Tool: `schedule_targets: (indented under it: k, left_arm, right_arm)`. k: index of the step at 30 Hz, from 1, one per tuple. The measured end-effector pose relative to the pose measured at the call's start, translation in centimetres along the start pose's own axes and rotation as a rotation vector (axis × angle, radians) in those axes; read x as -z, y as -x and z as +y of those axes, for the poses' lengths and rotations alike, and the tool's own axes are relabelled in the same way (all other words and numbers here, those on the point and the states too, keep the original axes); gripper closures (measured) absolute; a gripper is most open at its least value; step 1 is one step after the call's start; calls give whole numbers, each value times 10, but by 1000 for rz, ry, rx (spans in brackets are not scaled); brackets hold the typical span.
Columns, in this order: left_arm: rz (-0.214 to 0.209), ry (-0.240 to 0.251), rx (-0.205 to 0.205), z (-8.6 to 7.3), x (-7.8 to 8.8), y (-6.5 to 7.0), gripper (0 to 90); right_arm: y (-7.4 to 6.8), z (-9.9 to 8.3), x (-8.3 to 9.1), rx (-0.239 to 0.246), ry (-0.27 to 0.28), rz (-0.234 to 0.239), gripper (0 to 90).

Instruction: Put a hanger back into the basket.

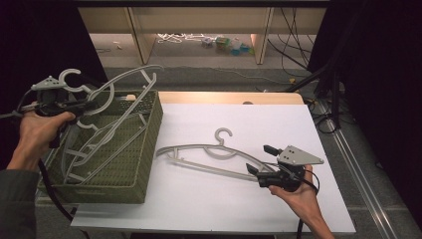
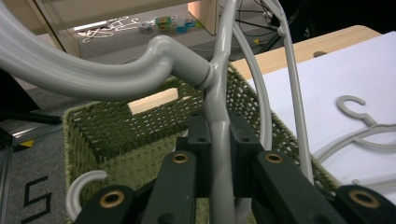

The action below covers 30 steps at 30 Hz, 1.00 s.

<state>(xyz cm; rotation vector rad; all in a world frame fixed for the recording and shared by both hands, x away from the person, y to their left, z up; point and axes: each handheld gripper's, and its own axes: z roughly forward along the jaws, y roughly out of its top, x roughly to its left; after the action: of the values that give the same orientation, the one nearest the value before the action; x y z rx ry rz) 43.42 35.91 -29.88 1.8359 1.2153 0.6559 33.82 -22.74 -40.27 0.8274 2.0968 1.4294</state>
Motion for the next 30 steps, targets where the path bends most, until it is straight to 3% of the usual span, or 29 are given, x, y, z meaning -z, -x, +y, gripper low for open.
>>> schedule_targets:
  k: [4, 12, 20, 25, 30]
  left_arm:
    - [20, 6, -12, -8, -5, -11, 819]
    - [32, -28, -26, -25, -14, -25, 819]
    - [46, -71, -60, -38, -18, -31, 819]
    - [57, -142, -119, -46, -18, -38, 819]
    - [48, -140, -105, -54, -22, -37, 818]
  right_arm:
    - [0, 0, 0, 4, -10, 12, 186]
    - [0, -1, 0, -1, -20, 15, 188]
    - [0, -1, 0, 4, -16, 24, 190]
    - [0, 0, 0, 4, -15, 20, 190]
    - [0, -1, 0, 1, -18, 22, 190]
